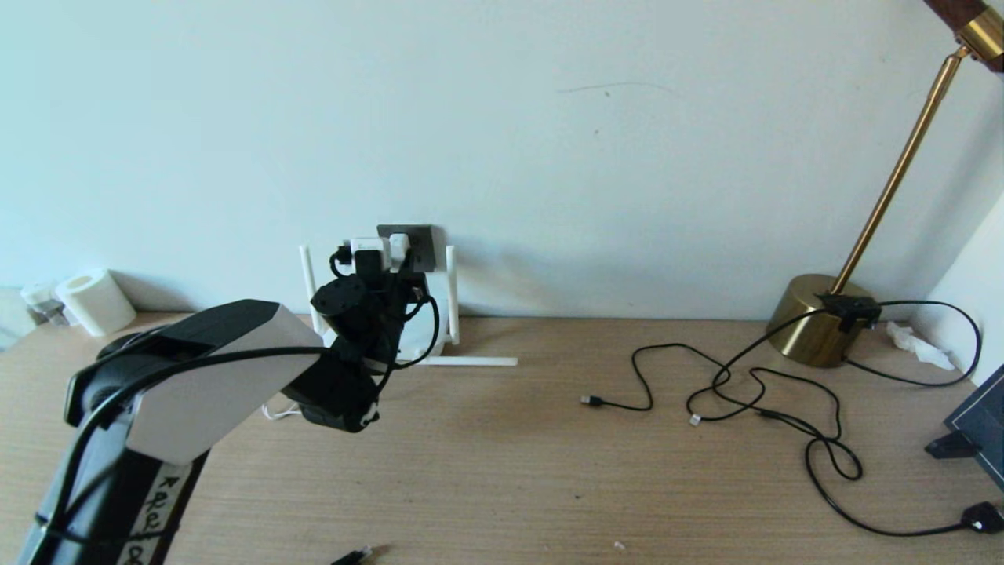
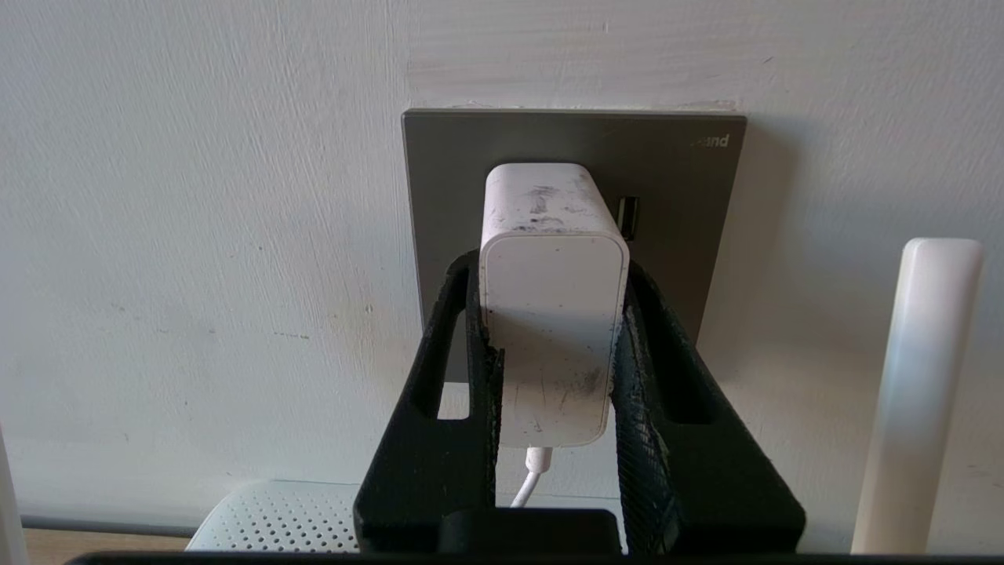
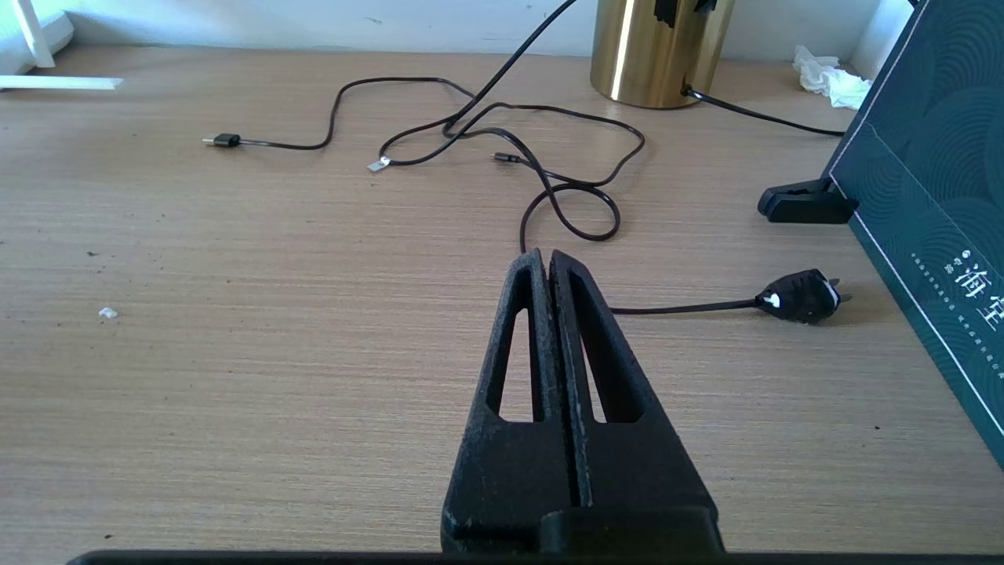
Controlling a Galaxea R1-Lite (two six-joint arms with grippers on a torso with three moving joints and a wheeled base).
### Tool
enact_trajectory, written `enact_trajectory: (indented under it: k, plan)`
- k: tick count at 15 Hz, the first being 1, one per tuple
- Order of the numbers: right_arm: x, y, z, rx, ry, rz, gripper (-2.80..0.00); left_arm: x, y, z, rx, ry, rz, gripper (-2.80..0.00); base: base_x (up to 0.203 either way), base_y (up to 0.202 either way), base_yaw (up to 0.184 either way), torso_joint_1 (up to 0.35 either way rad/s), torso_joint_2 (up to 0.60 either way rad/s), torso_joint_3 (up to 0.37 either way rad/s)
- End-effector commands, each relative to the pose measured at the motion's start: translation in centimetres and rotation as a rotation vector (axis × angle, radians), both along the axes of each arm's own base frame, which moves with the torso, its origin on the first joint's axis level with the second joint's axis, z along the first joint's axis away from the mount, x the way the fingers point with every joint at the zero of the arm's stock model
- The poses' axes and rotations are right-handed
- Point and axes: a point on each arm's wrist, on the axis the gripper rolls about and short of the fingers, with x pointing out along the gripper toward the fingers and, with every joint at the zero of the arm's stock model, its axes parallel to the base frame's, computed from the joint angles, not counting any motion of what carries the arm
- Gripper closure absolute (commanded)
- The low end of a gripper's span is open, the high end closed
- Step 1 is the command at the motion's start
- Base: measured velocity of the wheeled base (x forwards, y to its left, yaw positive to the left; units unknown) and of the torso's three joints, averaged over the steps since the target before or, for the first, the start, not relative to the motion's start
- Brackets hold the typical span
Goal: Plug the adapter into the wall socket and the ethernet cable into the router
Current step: Plug plug into socket
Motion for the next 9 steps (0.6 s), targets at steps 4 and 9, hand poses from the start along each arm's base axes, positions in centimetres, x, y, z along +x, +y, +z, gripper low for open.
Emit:
enact_trajectory:
  k: [4, 9]
  plan:
    - [0.01, 0.0, 0.01, 0.0, 0.001, 0.0, 0.0, 0.14, 0.06, -0.15, -0.002, -0.006, 0.005, 0.0, 0.0, 0.0, 0.0, 0.0, 0.0, 0.0]
    - [0.0, 0.0, 0.0, 0.0, -0.001, 0.0, 0.0, 0.71, 0.58, -0.37, -0.005, -0.015, 0.018, 0.0, 0.0, 0.0, 0.0, 0.0, 0.0, 0.0]
